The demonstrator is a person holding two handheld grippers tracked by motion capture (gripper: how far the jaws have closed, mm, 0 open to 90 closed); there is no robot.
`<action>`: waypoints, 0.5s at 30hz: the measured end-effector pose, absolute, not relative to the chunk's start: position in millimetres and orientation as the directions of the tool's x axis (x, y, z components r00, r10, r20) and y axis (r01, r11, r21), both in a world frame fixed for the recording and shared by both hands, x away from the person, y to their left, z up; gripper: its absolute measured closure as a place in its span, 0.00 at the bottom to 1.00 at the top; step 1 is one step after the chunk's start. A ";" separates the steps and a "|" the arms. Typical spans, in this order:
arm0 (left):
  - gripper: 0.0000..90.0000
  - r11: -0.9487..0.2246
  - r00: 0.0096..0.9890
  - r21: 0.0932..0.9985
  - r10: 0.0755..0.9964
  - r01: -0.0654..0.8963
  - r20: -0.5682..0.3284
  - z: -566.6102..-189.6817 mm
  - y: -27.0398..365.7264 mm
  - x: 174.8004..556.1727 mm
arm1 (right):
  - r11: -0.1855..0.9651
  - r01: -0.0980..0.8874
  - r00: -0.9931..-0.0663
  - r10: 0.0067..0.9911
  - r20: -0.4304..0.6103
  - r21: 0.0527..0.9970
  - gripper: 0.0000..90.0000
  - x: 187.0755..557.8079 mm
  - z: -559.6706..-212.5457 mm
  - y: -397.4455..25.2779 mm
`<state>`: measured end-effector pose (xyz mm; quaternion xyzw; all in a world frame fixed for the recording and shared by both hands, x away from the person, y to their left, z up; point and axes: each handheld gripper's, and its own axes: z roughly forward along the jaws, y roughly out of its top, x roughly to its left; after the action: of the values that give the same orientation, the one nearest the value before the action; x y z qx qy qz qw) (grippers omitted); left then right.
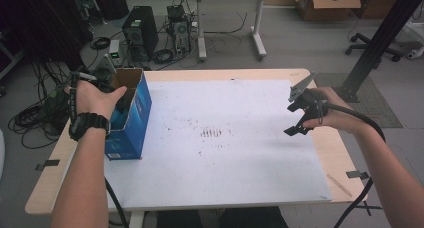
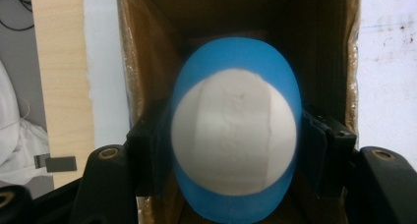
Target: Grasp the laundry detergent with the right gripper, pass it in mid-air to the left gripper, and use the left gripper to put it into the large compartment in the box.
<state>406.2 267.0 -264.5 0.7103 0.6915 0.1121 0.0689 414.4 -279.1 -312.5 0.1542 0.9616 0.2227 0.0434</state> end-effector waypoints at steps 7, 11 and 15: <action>0.43 -0.035 0.018 0.246 0.997 0.969 0.069 -269.3 266.8 405.6 | 0.855 0.275 -0.950 0.311 -0.011 0.440 0.06 413.9 -313.4 -277.3; 0.43 -0.032 0.015 0.248 0.997 0.968 0.069 -270.4 267.4 405.1 | 0.856 0.274 -0.951 0.310 -0.011 0.438 0.06 413.6 -314.0 -276.7; 0.42 -0.030 0.013 0.251 0.998 0.967 0.069 -271.0 267.5 404.9 | 0.855 0.274 -0.951 0.309 -0.009 0.439 0.06 413.2 -314.6 -276.3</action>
<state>404.9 267.5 -271.0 0.7084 0.6934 0.1136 0.0663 413.2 -276.3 -314.6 0.1517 0.9624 0.2220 0.0396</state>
